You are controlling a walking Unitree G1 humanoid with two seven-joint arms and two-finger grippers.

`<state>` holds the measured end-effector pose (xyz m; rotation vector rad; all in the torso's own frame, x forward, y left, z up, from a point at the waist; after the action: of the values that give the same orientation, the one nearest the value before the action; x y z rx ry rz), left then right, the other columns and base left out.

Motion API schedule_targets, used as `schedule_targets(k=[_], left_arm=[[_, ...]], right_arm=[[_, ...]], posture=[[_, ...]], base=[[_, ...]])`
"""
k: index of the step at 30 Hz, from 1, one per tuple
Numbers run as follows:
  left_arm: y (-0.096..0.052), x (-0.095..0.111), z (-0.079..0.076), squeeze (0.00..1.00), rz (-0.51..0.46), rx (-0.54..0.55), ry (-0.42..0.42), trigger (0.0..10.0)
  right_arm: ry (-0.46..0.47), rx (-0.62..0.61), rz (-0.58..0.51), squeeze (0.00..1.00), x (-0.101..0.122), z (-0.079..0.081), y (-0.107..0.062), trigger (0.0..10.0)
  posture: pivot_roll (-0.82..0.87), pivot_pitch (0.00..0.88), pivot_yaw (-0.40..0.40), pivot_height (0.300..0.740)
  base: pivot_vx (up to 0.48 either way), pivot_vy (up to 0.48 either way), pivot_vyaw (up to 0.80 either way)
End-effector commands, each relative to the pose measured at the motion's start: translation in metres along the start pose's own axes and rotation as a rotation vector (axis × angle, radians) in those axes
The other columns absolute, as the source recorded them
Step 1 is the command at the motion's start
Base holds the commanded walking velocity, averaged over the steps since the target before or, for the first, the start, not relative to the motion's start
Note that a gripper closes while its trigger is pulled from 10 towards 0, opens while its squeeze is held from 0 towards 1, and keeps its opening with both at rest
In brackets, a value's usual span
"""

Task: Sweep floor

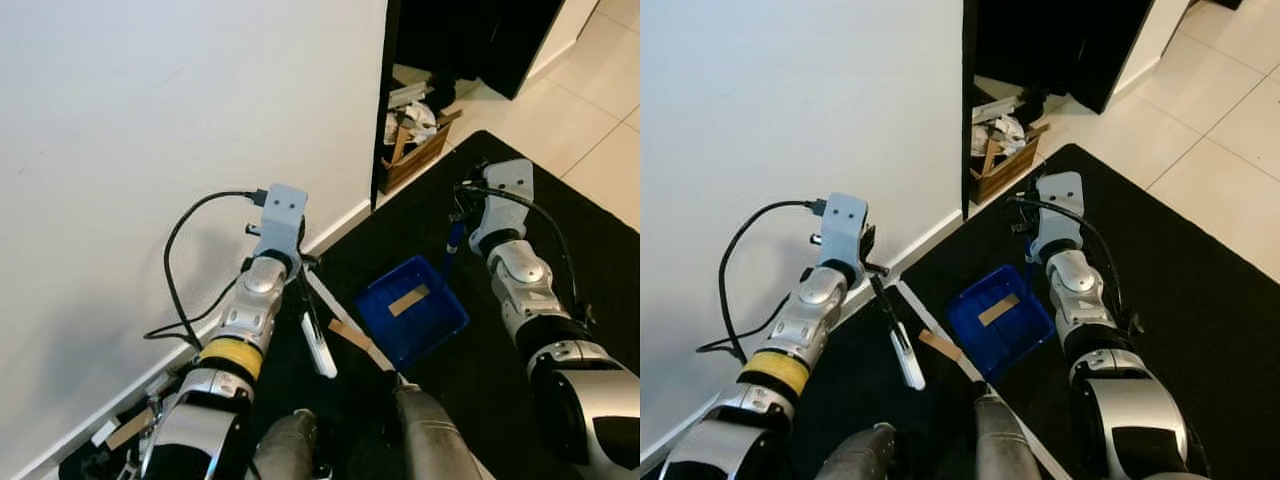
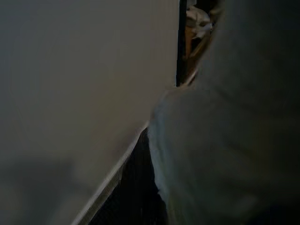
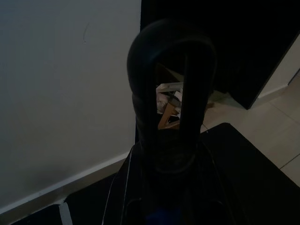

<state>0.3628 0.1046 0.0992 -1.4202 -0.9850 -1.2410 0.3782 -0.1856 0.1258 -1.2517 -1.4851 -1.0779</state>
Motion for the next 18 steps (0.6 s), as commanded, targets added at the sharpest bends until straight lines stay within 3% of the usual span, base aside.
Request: schedule_targets(k=[1, 5, 7, 13, 18], left_arm=[[-0.001, -0.019, -0.015, 0.00, 0.077, -0.022, -0.145, 10.0], [0.003, -0.012, -0.024, 0.00, 0.068, -0.042, -0.215, 10.0], [0.008, -0.004, -0.034, 0.00, 0.048, -0.073, -0.288, 10.0], [0.015, 0.005, -0.057, 0.00, 0.031, -0.136, -0.308, 10.0], [0.017, 0.010, -0.065, 0.00, 0.024, -0.162, -0.331, 10.0]], right_arm=[[0.050, 0.027, 0.047, 0.00, -0.015, 0.009, -0.007, 10.0], [0.050, 0.024, 0.047, 0.00, -0.015, 0.008, -0.008, 10.0], [0.050, 0.020, 0.046, 0.00, -0.016, 0.007, -0.008, 10.0], [0.055, 0.006, 0.043, 0.00, -0.014, 0.006, -0.008, 10.0], [0.053, 0.002, 0.040, 0.00, -0.013, 0.004, -0.007, 10.0]], posture=[[-0.06, 0.298, 0.109, 0.740], [-0.06, 0.300, 0.111, 0.740], [-0.07, 0.302, 0.113, 0.740], [-0.09, 0.311, 0.119, 0.740], [-0.09, 0.313, 0.119, 0.740]], base=[[0.000, 0.000, 0.00], [0.000, 0.000, 0.00], [0.000, 0.000, 0.00], [0.000, 0.000, 0.00], [0.000, 0.000, 0.00]])
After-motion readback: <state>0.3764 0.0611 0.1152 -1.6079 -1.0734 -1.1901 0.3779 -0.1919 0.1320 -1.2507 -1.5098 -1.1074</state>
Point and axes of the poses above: a point about 5 cm out from each wrist's last joint towards the gripper, its own y axis pointing out of the wrist towards the gripper, its own x axis along the axis of the wrist's last joint, z = x × y, the point moved 1 cm from there along y, pointing out of the wrist towards the gripper, and after that the axes turned 4 degrees about -y, right-handed, at the moved point
